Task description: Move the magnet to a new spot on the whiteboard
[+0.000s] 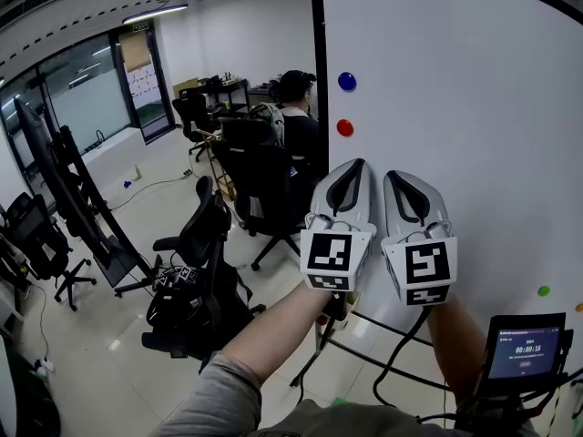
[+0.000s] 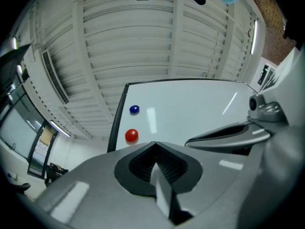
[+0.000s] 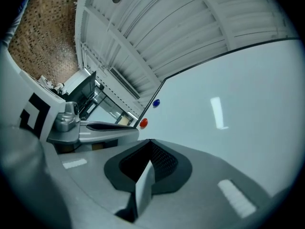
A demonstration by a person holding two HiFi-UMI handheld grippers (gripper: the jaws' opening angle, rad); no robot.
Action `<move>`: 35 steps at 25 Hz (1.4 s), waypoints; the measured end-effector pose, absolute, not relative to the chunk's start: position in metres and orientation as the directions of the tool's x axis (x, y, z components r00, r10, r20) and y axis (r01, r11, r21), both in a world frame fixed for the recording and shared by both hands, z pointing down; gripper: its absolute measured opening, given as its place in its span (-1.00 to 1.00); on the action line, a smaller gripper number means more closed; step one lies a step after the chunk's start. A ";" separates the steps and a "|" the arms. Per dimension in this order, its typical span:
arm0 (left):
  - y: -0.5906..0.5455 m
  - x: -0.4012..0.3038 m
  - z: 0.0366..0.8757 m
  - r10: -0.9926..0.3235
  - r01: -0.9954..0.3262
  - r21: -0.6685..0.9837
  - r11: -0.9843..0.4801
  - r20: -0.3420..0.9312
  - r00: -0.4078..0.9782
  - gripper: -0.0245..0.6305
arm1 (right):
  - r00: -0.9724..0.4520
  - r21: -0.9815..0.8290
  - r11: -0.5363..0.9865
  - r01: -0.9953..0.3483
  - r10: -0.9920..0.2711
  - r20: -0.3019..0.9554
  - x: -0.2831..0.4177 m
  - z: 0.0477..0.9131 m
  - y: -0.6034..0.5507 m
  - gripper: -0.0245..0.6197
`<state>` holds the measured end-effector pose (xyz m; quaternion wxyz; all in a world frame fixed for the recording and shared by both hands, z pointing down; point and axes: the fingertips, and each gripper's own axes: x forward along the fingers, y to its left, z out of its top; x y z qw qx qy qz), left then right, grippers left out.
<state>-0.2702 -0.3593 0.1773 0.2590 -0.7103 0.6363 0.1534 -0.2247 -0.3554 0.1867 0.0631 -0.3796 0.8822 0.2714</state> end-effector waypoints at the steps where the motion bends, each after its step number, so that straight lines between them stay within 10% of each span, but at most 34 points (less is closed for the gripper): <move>1: -0.356 -0.260 0.179 -0.824 -0.981 -0.180 -0.066 -0.544 0.155 -0.93 | -0.699 0.428 0.561 -0.709 -0.642 -0.317 -0.217 0.187 -0.354 -0.91; 35: -0.313 0.120 0.326 -0.822 -0.871 -0.237 -0.431 -0.296 0.487 -0.93 | -0.387 0.284 0.331 -0.900 -0.907 -0.169 0.150 0.312 -0.301 -0.91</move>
